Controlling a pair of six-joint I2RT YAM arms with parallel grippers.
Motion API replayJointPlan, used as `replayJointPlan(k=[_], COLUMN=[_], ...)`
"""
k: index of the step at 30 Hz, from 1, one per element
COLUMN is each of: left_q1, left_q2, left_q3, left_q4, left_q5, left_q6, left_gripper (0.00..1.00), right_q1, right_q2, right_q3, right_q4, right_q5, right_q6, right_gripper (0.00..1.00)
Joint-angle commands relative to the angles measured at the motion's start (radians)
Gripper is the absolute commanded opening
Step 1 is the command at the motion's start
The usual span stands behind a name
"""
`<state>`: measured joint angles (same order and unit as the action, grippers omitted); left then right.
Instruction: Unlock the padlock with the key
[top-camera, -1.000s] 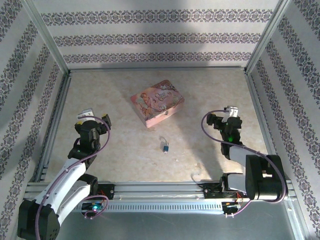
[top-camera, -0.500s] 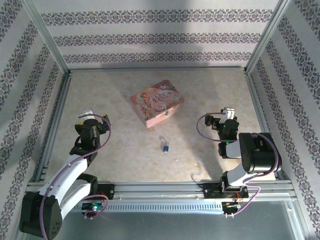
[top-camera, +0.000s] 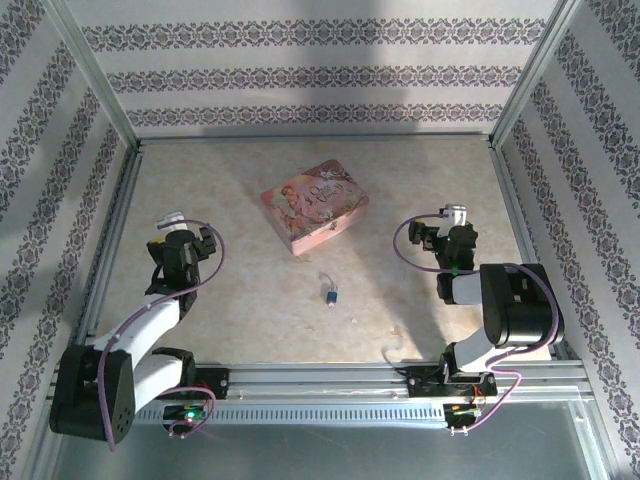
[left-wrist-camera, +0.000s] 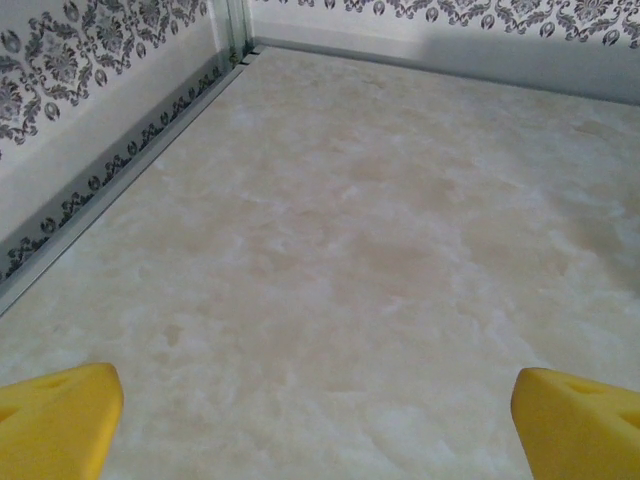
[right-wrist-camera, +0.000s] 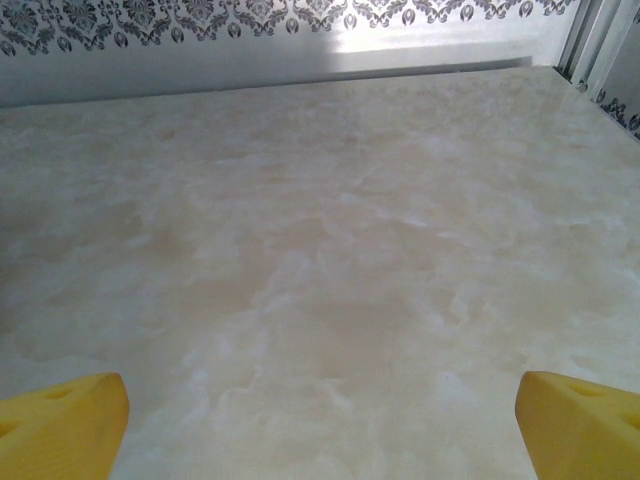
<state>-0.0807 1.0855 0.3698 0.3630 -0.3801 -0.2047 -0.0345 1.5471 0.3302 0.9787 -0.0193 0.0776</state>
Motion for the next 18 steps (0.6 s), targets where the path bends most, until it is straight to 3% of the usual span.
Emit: replayJointPlan(k=[1,12,18], left_q1=[0.018,0.026,0.057], left_q2=[0.055,0.304,0.448], left_q3=[-0.021,-0.057,-0.077], left_q4=[0.212,0.55,0.713], left_q5=[0.061,0.175,0.239], left_q6=[0.06,0.188,0.177], left_gripper=[0.99,0.99,0.99], right_q1=[0.012,0.013,0.013], right_q2=[-0.014,-0.015,-0.015], right_q3=[0.007,0.007,0.007], right_q4=[-0.001,-0.003,-0.003], right_q5=[-0.008,-0.007,-0.007], right_q6=[-0.015,-0.015,-0.016], right_gripper=[0.99,0.98,0.98])
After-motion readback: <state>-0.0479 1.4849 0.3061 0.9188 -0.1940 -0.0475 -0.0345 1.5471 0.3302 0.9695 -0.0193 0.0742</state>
